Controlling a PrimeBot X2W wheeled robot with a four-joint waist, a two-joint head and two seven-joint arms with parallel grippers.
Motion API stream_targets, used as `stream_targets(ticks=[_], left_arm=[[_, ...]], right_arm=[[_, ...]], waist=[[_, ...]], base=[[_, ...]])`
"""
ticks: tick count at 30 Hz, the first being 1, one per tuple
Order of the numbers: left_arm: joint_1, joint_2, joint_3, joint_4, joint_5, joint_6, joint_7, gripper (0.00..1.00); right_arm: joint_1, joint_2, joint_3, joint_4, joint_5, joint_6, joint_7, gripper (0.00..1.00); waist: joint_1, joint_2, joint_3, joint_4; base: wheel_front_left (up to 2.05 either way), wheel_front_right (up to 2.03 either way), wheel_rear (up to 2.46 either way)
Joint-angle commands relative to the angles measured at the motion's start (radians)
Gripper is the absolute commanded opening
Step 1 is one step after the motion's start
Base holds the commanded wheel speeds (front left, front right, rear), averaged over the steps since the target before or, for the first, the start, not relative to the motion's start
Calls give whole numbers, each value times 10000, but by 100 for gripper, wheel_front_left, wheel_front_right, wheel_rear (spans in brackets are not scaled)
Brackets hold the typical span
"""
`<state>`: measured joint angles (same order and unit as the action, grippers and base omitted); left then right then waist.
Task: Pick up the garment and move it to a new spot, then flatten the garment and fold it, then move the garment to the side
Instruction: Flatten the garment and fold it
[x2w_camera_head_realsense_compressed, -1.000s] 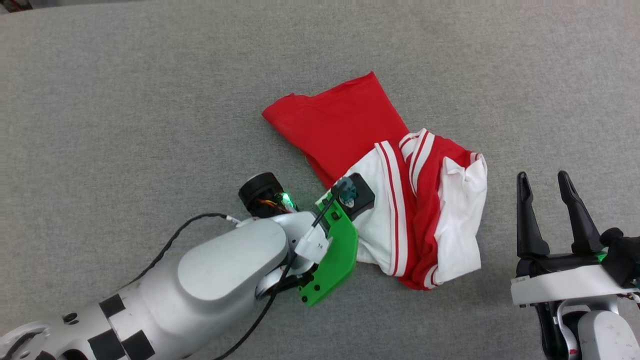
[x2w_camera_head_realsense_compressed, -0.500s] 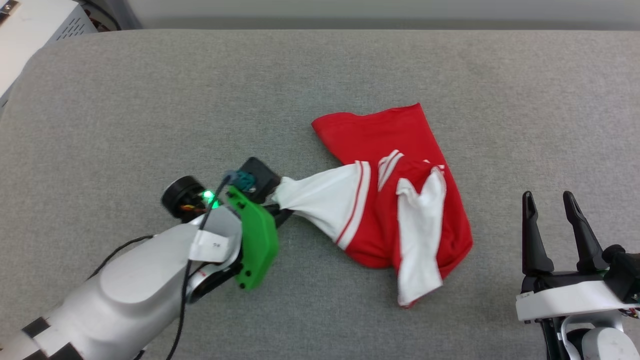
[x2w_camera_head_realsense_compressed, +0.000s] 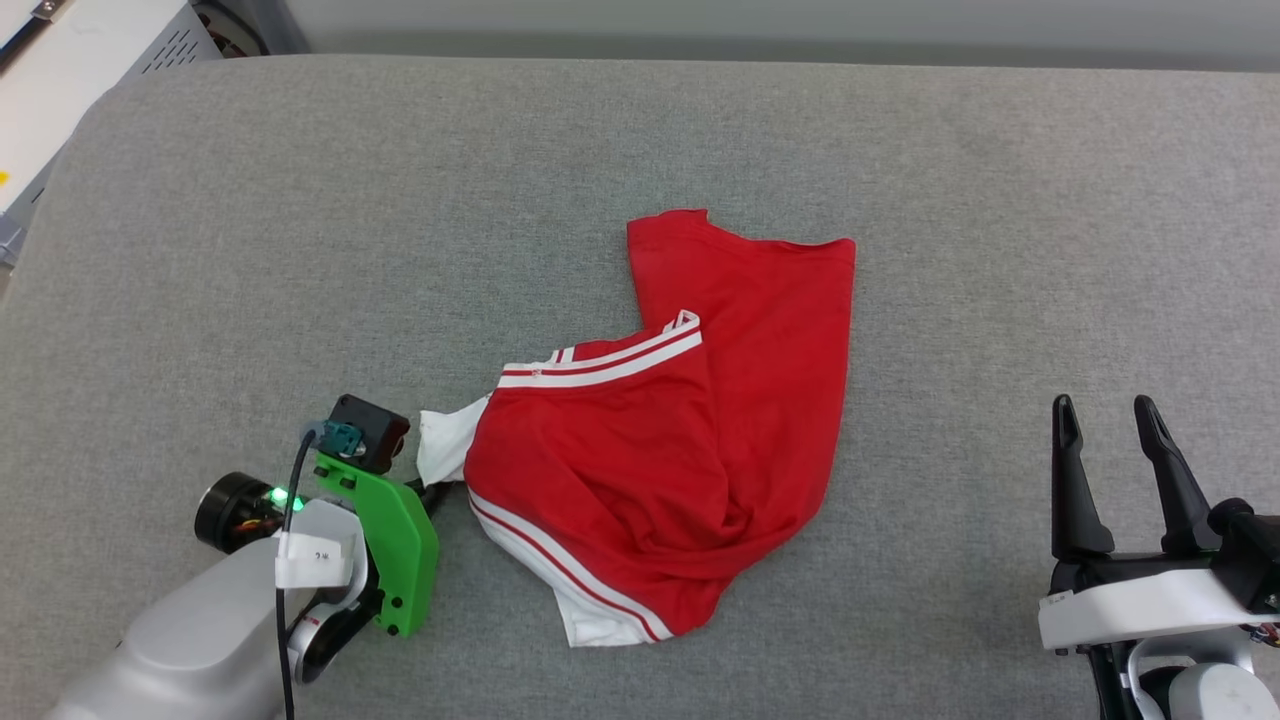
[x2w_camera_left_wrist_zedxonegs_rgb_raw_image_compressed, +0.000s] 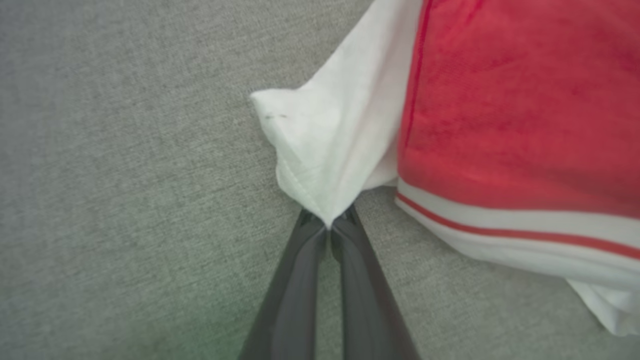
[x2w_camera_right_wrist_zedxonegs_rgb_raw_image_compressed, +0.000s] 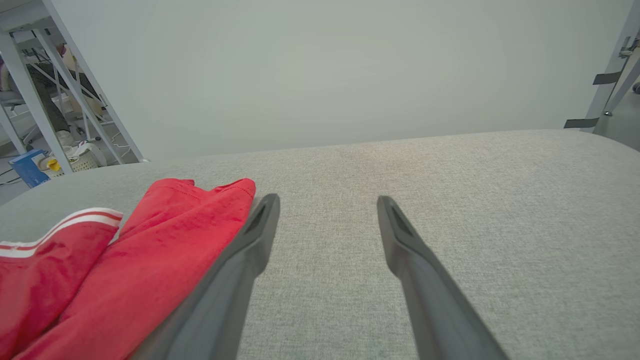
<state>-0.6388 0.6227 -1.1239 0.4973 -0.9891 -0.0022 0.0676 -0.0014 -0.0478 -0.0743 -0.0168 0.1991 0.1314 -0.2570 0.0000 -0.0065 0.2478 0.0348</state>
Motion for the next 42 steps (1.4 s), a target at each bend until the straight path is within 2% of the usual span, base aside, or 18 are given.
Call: stream_targets(ticks=[1, 2, 9, 16, 20, 23, 25, 32, 35, 42], left_arm=[[435, -71, -126, 376, -107, 47, -24, 27], [426, -158, -97, 506, -34, 122, -246, 100], [690, -406, 207, 839, 144, 592, -1652, 100], [835, -3, 796, -7, 334, 1381, -2862, 100], [763, 327, 1359, -1082, 315, 1566, -3135, 100], [620, 604, 1614, -1904, 118, 1335, -3075, 100], [414, 816, 1632, -2401, -78, 1050, -2639, 100], [-705, 1331, 1271, -3539, -675, 26, -169, 100], [-1047, 1287, 1045, -3649, -1205, -412, 1023, 100], [-1678, 1071, 254, -3265, -1518, -927, 3070, 100]], right_arm=[[80, -24, -33, 31, -98, -7, -48, 100], [83, -24, -48, 39, -108, -7, -48, 100], [350, -24, -70, 125, -80, -7, -48, 100], [735, -24, -94, 134, -27, -7, -48, 100], [864, -24, -85, 111, -26, -7, -48, 100], [897, -24, -88, 80, -24, -7, -48, 100], [905, -24, -68, 53, -31, -7, -48, 100], [827, -24, 14, 37, -54, -7, -48, 100], [779, -24, 76, 36, -52, -7, -48, 100], [545, -24, 150, 27, -57, -7, -48, 100]], waist=[[0, 65, -37, 35], [0, 65, -83, 67], [0, 65, -656, 271], [0, 65, -1254, 533], [0, 65, -1426, 638], [0, 65, -1454, 688], [0, 65, -1441, 715], [0, 65, -1299, 686], [0, 65, -1209, 611], [0, 65, -854, 340]], base=[[0, 0, 0], [0, 0, 0], [0, 0, 0], [0, 0, 0], [0, 0, 0], [0, 0, 0], [0, 0, 0], [0, 0, 0], [0, 0, 0], [0, 0, 0]])
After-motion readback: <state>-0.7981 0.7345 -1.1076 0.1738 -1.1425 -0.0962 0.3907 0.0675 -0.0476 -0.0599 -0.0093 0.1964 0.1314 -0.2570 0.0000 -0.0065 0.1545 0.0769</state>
